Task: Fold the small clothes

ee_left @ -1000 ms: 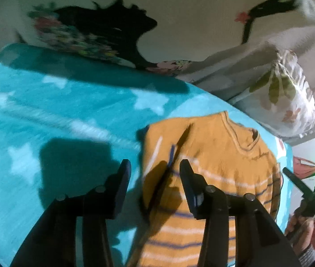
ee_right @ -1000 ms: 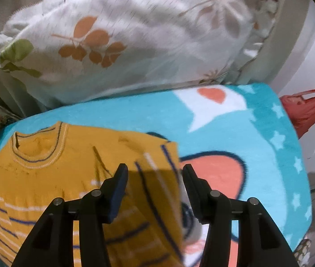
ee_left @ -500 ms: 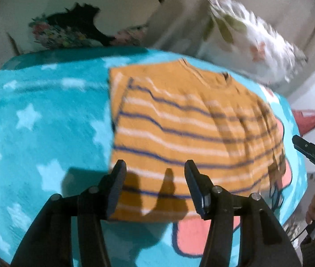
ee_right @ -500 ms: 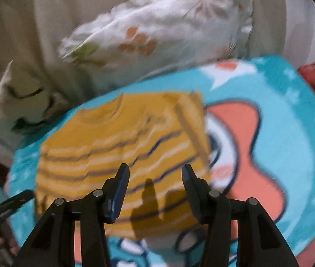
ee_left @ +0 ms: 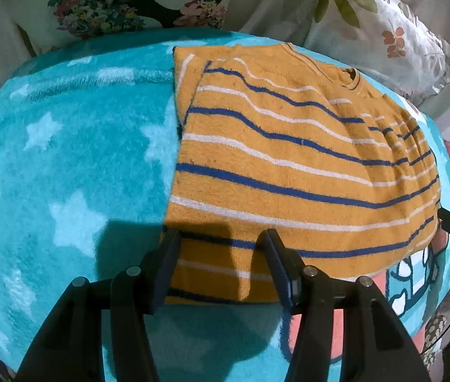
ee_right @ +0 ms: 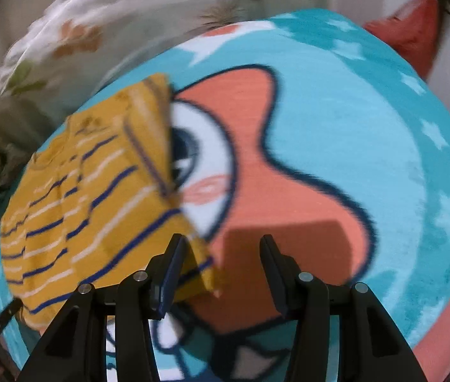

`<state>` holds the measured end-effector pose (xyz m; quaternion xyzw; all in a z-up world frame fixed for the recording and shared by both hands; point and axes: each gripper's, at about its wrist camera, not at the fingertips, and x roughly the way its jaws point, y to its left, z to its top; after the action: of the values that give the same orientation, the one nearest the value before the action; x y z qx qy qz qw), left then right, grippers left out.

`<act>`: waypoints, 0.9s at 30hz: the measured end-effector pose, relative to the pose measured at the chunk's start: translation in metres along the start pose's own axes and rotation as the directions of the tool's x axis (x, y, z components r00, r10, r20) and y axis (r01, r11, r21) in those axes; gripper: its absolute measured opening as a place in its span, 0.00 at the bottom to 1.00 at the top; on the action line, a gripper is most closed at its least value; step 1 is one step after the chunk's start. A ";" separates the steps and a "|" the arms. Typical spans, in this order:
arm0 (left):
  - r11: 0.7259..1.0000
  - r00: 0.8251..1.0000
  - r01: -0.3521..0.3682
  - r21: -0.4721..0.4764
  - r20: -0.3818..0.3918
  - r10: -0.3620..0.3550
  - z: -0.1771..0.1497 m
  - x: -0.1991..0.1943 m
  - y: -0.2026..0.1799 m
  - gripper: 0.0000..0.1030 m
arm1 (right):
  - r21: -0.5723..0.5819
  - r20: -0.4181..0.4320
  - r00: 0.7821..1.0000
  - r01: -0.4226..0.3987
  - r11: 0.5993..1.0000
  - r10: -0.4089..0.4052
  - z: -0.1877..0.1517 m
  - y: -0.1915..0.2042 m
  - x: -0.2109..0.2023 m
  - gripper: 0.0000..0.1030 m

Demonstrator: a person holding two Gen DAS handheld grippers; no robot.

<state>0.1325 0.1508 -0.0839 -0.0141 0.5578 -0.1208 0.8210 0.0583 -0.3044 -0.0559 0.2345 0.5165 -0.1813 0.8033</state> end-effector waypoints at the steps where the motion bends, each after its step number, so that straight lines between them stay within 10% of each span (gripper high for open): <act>1: 1.000 1.000 0.005 -0.003 0.000 -0.005 0.001 0.001 0.000 0.52 | 0.006 0.016 1.000 0.004 1.000 -0.004 0.003 -0.002 -0.006 0.52; 9: 0.999 0.999 0.036 -0.019 -0.003 -0.037 0.001 0.003 0.004 0.55 | -0.215 0.114 0.992 -0.023 0.976 0.049 0.034 0.080 -0.041 0.52; 15: 0.999 0.999 0.044 -0.001 -0.001 -0.044 0.001 0.004 0.003 0.56 | -0.296 -0.020 0.984 -0.172 0.940 0.174 0.060 0.151 0.001 0.31; 27: 0.998 0.998 0.066 0.007 -0.001 -0.066 -0.002 0.000 0.008 0.56 | -0.149 -0.046 0.999 0.013 0.989 -0.020 0.107 0.122 0.063 0.15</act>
<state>0.1321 0.1588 -0.0863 -0.0297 0.5569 -0.1497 0.8164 0.2281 -0.2677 -0.0521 0.1739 0.5492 -0.1433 0.8047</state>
